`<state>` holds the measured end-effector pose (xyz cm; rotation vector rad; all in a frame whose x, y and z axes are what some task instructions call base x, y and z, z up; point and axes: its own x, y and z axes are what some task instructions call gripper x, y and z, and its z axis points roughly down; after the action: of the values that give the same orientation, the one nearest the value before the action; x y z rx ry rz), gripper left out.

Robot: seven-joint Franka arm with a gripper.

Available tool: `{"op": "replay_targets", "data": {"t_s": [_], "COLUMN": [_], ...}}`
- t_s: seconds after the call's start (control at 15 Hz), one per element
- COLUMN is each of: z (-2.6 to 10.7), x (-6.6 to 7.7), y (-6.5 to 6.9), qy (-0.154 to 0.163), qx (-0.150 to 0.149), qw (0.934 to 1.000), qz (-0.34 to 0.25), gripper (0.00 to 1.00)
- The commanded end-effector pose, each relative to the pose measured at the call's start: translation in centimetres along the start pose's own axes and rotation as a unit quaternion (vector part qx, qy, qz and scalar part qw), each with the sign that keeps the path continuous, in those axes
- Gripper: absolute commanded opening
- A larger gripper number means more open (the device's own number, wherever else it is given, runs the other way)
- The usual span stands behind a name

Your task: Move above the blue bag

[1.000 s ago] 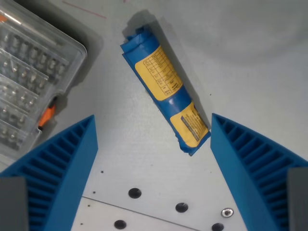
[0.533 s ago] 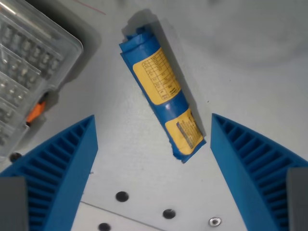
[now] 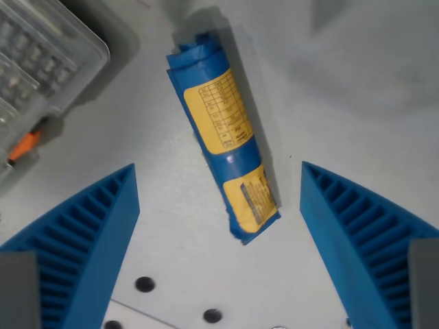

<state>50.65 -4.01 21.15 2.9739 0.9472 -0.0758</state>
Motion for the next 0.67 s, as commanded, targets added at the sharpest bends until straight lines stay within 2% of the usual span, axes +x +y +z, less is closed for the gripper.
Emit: {"op": "replay_targets", "data": {"t_s": [0.07, 0.67], "z": [0.9, 2.8], "x": [-0.7, -0.9], "y": [0.1, 0.1], "qy": [0.029, 0.024], "qx": [-0.044, -0.052], "qw": [0.9938, 0.9886], "qz": [-0.098, -0.139], "gripper": [1.0, 1.0]}}
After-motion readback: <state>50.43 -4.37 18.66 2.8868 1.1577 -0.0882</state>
